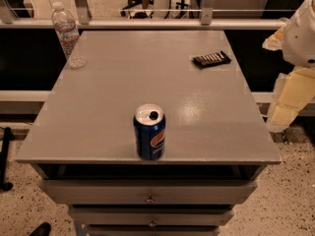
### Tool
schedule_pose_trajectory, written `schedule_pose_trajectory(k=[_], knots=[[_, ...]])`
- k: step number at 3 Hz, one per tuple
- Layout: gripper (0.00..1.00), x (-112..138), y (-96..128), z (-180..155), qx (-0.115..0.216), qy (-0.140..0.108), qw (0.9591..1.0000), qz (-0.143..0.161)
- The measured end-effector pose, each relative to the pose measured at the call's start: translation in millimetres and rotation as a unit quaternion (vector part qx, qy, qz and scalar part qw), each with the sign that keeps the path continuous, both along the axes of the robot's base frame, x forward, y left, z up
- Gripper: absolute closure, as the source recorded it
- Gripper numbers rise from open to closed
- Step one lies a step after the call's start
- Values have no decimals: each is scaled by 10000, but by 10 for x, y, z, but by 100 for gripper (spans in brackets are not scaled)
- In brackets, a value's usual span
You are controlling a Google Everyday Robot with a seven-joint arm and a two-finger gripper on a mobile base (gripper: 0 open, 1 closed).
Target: Move pepsi can near water bottle
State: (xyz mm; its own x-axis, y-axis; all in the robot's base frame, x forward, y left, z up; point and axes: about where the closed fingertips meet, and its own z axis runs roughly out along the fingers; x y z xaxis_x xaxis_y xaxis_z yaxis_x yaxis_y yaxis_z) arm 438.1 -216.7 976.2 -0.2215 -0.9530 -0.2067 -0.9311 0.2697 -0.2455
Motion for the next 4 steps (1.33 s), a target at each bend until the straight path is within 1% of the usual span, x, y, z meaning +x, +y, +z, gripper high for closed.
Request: schedule_pose_trajectory(k=[1,2,3,4], knots=[[0,0,0,0,0,-1,10000,0],[0,-5,20,-50,167,-12,9999,12],[0,-7,117,-328,728,65,9973,-21],[0,48,469,-633,1758,119,9843,35]])
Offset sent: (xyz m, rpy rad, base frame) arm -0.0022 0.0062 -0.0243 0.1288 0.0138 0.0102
